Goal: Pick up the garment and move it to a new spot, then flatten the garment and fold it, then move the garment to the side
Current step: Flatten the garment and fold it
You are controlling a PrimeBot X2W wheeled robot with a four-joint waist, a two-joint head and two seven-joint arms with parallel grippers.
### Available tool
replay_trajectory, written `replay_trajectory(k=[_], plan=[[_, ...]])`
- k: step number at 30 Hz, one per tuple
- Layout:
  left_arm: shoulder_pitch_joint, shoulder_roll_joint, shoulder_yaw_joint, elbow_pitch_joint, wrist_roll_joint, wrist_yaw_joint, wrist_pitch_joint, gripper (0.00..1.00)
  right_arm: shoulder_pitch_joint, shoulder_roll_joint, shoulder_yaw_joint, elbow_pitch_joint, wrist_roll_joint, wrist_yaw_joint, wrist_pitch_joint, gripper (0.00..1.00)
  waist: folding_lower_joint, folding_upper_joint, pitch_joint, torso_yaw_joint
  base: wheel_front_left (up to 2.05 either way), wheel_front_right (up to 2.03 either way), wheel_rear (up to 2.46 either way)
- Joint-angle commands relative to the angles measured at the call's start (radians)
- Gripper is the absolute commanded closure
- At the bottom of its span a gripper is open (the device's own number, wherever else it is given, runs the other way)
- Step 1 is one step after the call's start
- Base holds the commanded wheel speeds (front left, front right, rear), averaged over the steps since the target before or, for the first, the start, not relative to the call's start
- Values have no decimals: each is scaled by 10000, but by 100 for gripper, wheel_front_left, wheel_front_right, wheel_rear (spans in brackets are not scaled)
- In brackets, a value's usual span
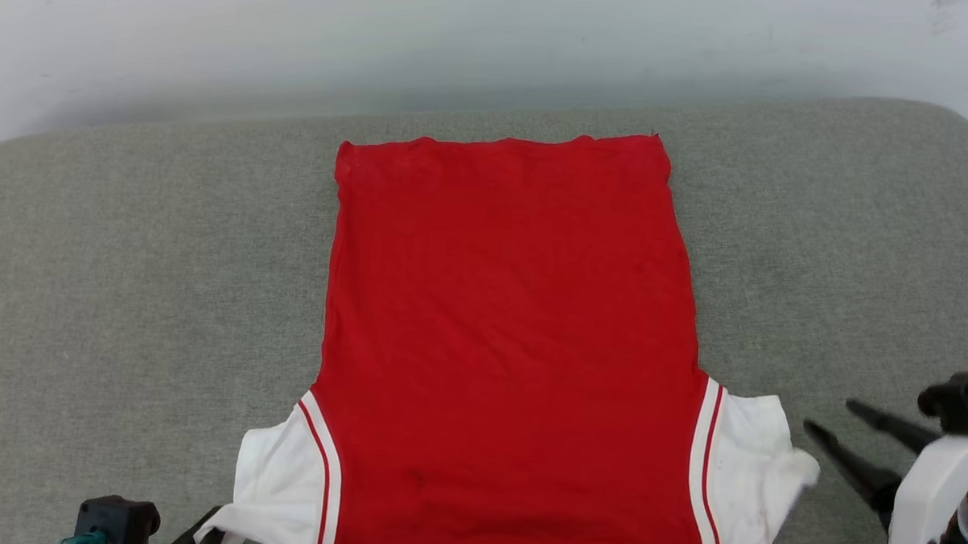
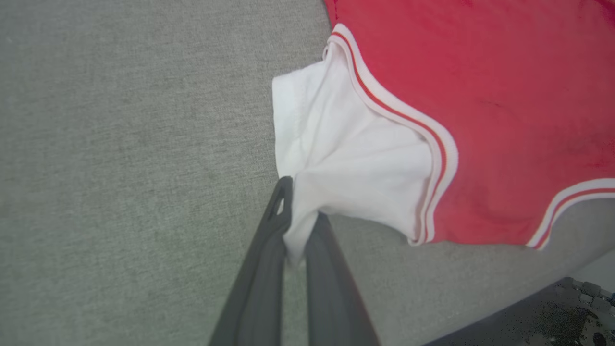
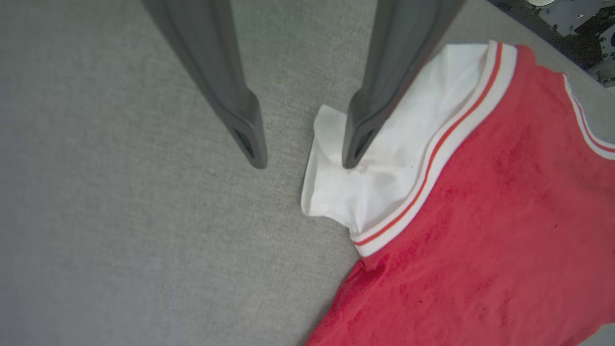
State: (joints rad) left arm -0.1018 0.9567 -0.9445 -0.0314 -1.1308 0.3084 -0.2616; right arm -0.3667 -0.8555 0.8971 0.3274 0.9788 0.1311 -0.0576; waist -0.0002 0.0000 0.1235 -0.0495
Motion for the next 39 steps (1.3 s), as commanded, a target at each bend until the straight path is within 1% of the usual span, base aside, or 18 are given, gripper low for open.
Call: replay_trajectory(k=[1,5,8,9,12,14,17,19,22,24,26,28,30,33,36,39], plan=[[-179,-140,245,-70,193,69,-48,100,-554,-126,-479,-315,-322,-7,119,0,2,0,252,-6,0,0,0],[-349,-219,584,-267,631,159,-48,100,-1510,-209,-1643,-909,-784,-7,336,0,2,0,764,87,0,0,0],[-553,-213,789,-468,1032,272,-48,100,-2561,-144,-2560,-1228,-1261,-7,746,0,2,0,1282,222,0,0,0],[-553,-213,789,-468,1032,272,-48,100,-2561,-144,-2560,-1228,-1261,-7,746,0,2,0,1282,222,0,0,0],[-802,-250,979,-705,1379,344,-48,100,-3777,215,-3094,-1428,-1413,-7,1727,0,2,0,1876,396,0,0,0],[-1037,-297,1056,-876,1629,360,-49,100,-4772,255,-3315,-1345,-1562,-7,2655,0,2,0,2343,598,0,0,0],[-1400,-414,1146,-1085,1957,372,-49,100,-6221,547,-3316,-926,-1808,-5,4307,0,2,0,2990,926,0,0,0],[-1641,-476,1148,-1168,2186,391,-49,100,-7097,687,-3057,-550,-1826,-5,5709,0,2,0,3374,1169,0,0,0],[-1989,-644,1113,-1263,2514,425,-48,100,-8244,836,-2758,20,-1566,-5,8101,0,2,0,3901,1509,0,0,0],[-2211,-777,1080,-1357,2716,444,-48,100,-9001,947,-2603,243,-1822,-5,9114,0,2,0,4250,1735,0,0,0],[-2398,-911,1055,-1404,2884,463,-48,100,-9315,1214,-2586,696,-1775,-5,10056,0,2,0,4533,1937,0,0,0],[-2592,-1052,1008,-1469,3079,442,-38,100,-9790,1343,-2579,963,-1974,-5,10835,0,2,0,4839,2147,0,0,0],[-2745,-1156,967,-1496,3266,497,-36,100,-10087,1555,-2683,1322,-2129,-5,11452,0,2,0,5136,2320,0,0,0],[-2979,-1372,916,-1560,3481,504,-34,100,-10233,1945,-2885,1752,-2387,-5,11881,0,2,0,5531,2566,0,0,0],[-3179,-1539,833,-1571,3708,503,0,100,-10243,2162,-3233,2149,-2699,-5,11896,0,2,0,5880,2774,0,0,0],[-3324,-1710,773,-1582,3841,521,16,100,-9736,2272,-3168,2472,-3025,-5,12093,0,2,0,6101,2906,0,0,0]])
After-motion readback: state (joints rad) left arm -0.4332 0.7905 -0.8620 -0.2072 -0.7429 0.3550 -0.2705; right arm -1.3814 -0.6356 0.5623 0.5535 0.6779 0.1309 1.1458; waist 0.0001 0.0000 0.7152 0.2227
